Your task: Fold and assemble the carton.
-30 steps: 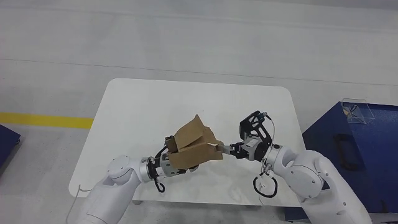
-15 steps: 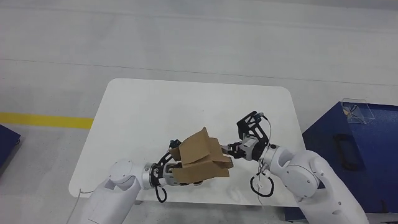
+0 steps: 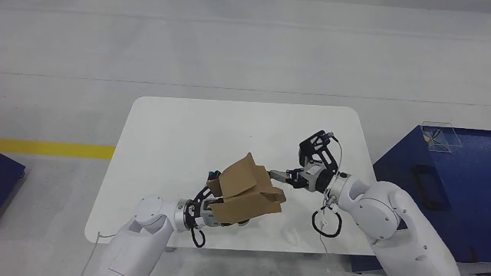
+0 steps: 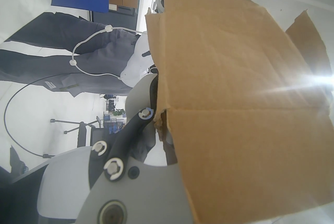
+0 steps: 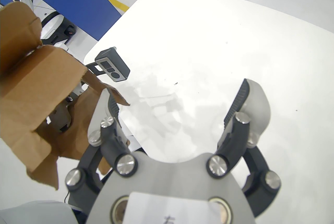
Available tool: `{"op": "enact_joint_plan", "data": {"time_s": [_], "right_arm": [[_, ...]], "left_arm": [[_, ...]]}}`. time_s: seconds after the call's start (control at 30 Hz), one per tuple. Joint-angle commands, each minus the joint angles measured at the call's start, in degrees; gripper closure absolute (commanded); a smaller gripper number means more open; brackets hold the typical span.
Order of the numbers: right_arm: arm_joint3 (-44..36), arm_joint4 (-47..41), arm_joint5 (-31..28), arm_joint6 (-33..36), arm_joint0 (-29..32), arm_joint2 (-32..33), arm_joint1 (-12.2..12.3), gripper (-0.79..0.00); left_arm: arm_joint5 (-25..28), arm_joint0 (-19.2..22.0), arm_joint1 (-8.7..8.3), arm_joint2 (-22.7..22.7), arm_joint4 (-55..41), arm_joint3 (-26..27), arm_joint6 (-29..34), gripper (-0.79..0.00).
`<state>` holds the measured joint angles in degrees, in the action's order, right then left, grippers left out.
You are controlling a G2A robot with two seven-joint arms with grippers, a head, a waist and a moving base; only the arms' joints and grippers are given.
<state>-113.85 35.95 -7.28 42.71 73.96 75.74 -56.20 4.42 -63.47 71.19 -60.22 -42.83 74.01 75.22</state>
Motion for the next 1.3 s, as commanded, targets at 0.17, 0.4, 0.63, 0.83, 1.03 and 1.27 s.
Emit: {"op": "enact_joint_plan", "data": {"time_s": [0.17, 0.4, 0.63, 0.83, 1.03, 1.27], "right_arm": [[-4.85, -2.95, -1.82, -3.98, 4.01, 4.42, 0.24, -0.785], [-6.16, -1.81, -2.03, -5.14, 5.43, 3.75, 0.12, -0.785], [-5.25, -1.15, -1.96, -3.06, 3.62, 0.19, -0.24, -0.785], [-4.45, 0.84, -1.13, -2.54, 1.90, -3.49, -0.71, -0.785], [-4.11, 0.91, -0.58, -2.34, 1.10, -3.75, -0.90, -0.785], [-3.37, 1.24, -0.95, -2.19, 0.91, -5.13, -1.14, -0.785]], "left_arm": [[0.08, 0.18, 0.02, 0.07, -0.39, -0.50, 0.03, 0.000], [1.42, -0.65, -0.10, 0.11, 1.89, 1.23, -2.40, 0.000], [5.22, -2.28, -0.51, -0.43, 5.85, 3.73, -4.73, 0.000], [5.23, -2.85, -0.79, -0.99, 6.26, 4.24, -5.07, 0.000], [4.57, -3.19, -0.98, -1.14, 6.40, 4.35, -5.39, 0.000], [3.10, -3.53, -1.03, -0.86, 5.51, 3.98, -6.08, 0.000]]}}
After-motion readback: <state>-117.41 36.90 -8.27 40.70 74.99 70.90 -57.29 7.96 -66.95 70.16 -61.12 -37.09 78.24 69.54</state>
